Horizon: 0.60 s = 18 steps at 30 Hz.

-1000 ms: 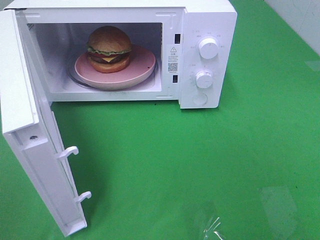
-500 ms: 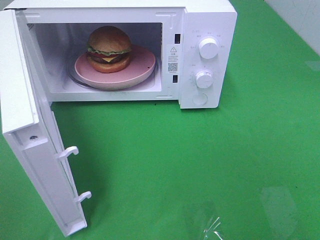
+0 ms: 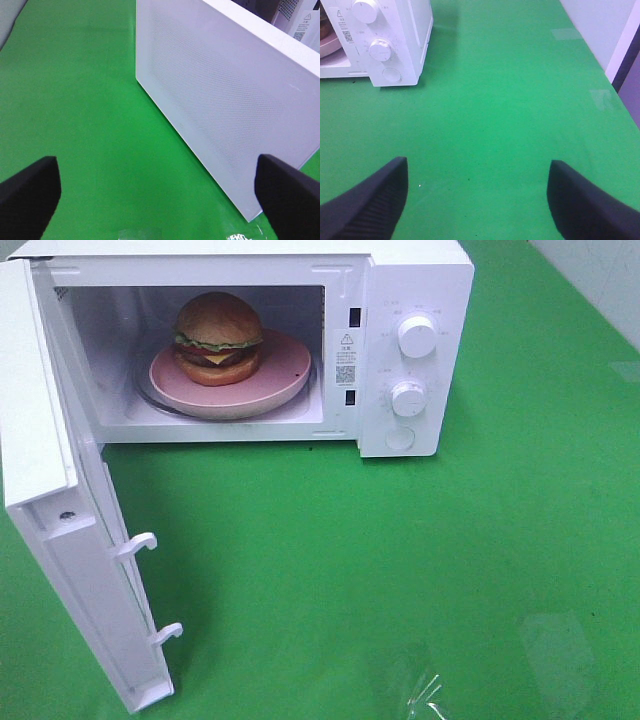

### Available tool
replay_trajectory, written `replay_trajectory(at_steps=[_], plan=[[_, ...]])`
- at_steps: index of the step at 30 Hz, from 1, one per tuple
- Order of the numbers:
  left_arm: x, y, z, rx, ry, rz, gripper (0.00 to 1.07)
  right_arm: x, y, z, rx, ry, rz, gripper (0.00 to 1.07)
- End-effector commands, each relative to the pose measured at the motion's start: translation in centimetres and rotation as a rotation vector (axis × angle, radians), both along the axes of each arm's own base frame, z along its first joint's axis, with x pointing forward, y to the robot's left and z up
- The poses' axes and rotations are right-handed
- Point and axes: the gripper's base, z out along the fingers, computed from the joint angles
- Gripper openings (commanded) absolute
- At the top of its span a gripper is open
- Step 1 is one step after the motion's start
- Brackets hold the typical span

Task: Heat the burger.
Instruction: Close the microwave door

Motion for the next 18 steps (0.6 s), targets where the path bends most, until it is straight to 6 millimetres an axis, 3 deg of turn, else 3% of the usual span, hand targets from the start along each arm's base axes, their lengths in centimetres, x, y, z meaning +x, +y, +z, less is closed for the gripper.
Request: replay_trajectory(at_steps=[1,18], plan=[[-0.21,-0.04,-0.05,-0.006,-0.01,-0.003,0.98,-0.35,0.03,0.08,-0.006,-0.042,0.0,0.76],[-0.21,-0.04,-0.05,-0.006,-0.01,-0.003,0.98,-0.35,0.03,0.08,-0.006,-0.042,0.0,0.76]])
